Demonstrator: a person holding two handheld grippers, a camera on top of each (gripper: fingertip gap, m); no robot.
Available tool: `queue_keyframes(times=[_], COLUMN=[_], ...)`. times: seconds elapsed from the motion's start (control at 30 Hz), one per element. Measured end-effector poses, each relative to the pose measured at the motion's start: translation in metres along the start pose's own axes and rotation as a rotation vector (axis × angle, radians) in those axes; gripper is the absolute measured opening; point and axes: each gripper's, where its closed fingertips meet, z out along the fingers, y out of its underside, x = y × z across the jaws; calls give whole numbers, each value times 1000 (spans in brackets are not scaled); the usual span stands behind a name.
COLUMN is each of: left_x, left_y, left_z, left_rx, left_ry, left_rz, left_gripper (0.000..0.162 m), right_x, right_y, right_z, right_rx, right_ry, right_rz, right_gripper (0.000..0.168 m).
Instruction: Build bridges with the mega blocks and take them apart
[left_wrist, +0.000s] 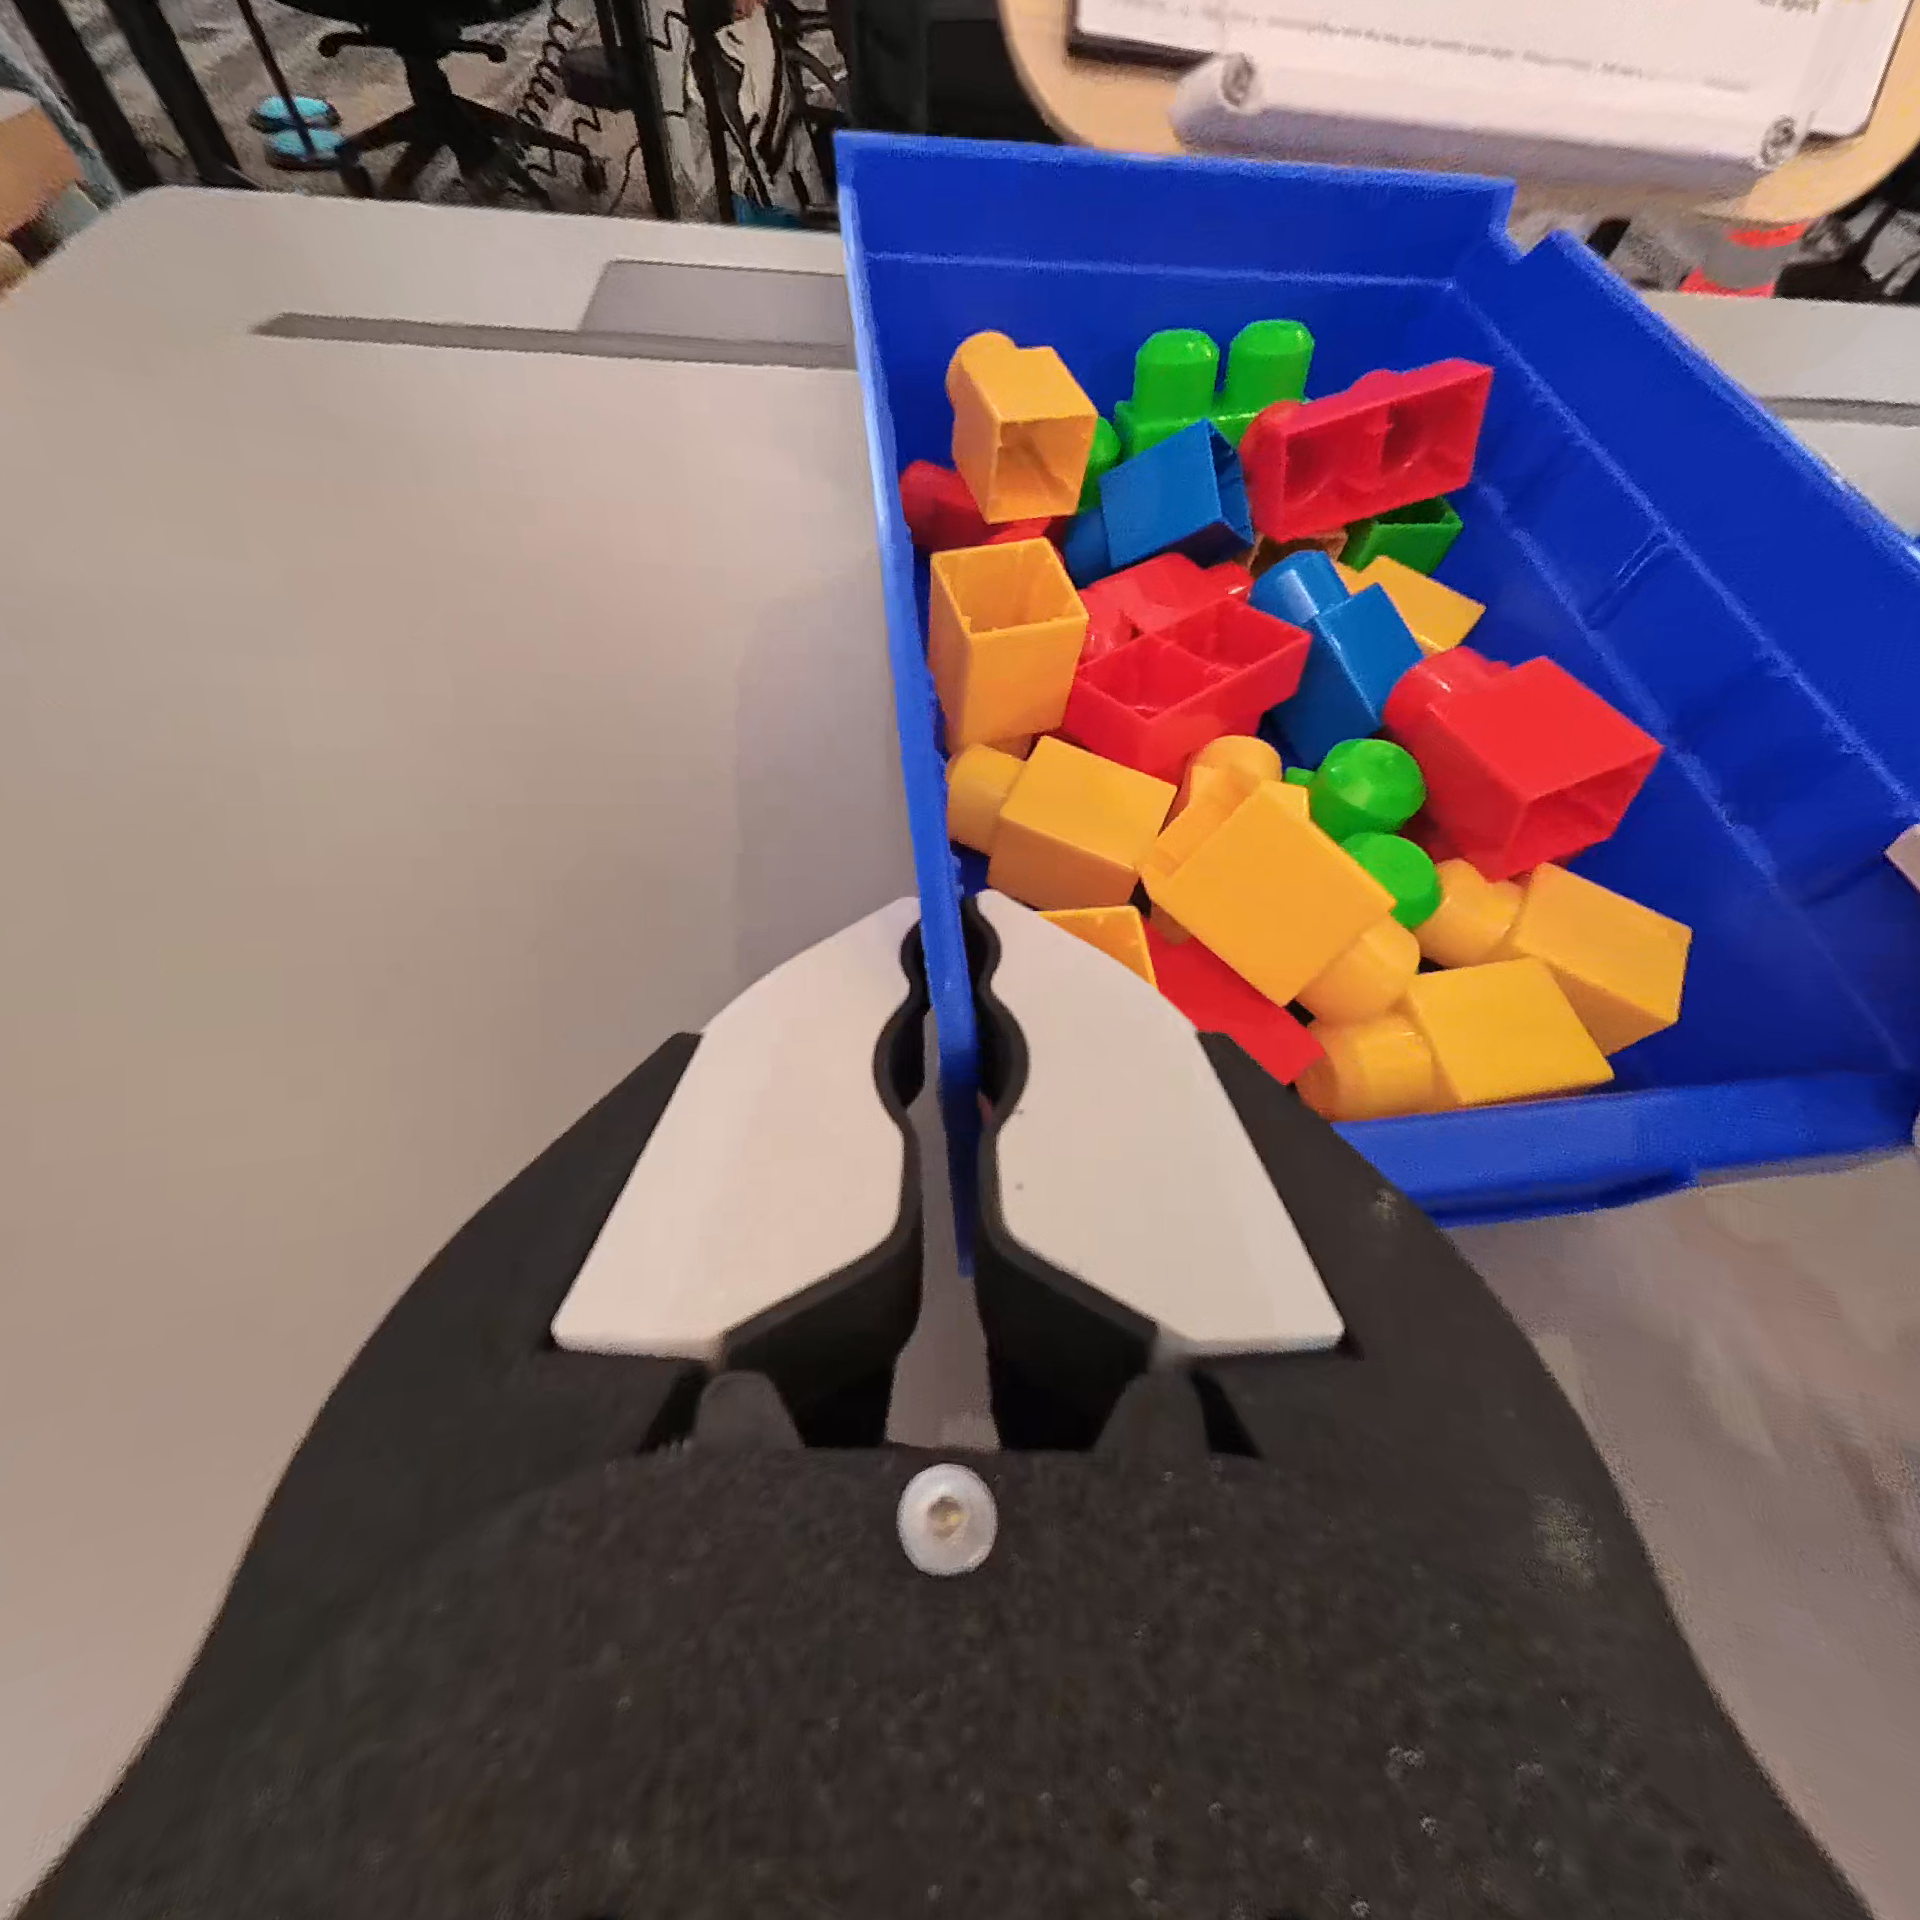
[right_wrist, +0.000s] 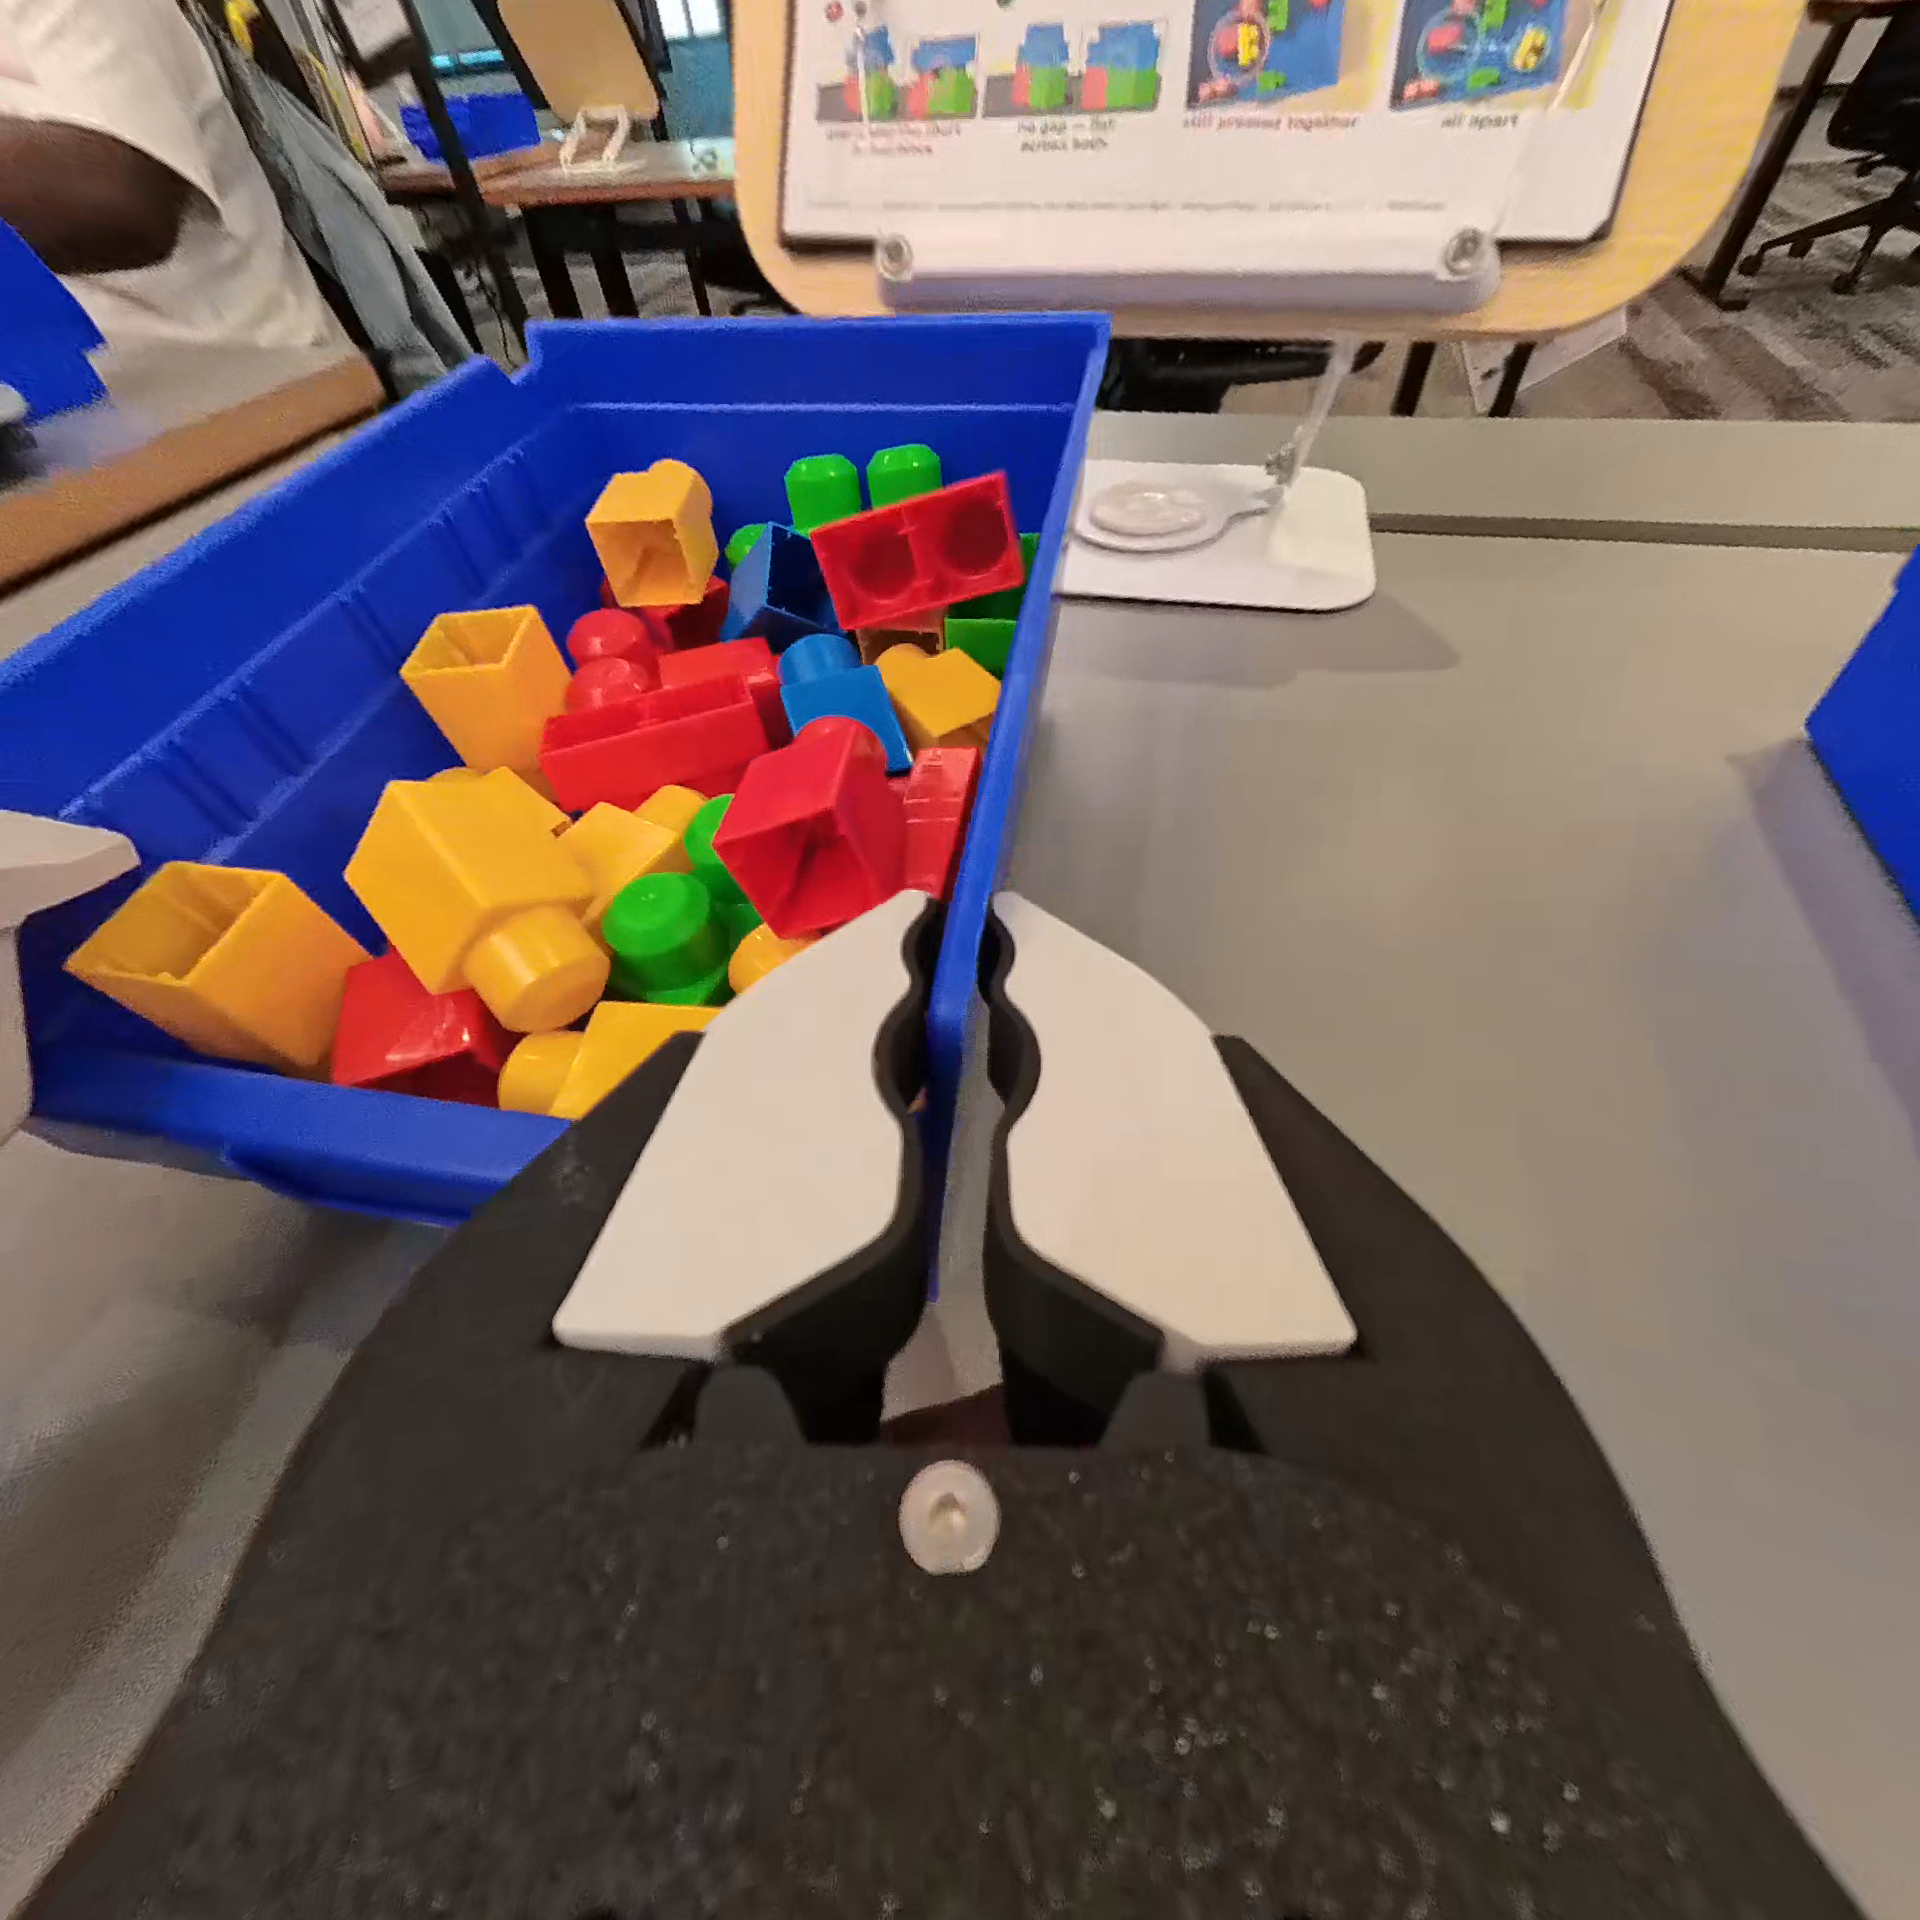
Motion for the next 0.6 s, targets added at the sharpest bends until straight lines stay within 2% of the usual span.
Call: queue_keyframes(times=[0.3, 0.47, 0.6], left_x=[-101, -164, -205], left_y=[-23, -29, -27], left_z=[-21, -15, -4], left_rx=[18, -16, -64], left_ry=[-127, -131, -122], left_rz=[-8, 14, 20], left_gripper=[4, 4, 4], right_x=[-102, -161, -198], right_y=[-27, -27, -13], right_z=[27, 45, 65], right_rx=[29, 6, -53], right_ry=[-47, -60, -66], right_rz=[38, 34, 26], right_gripper=[6, 9, 11])
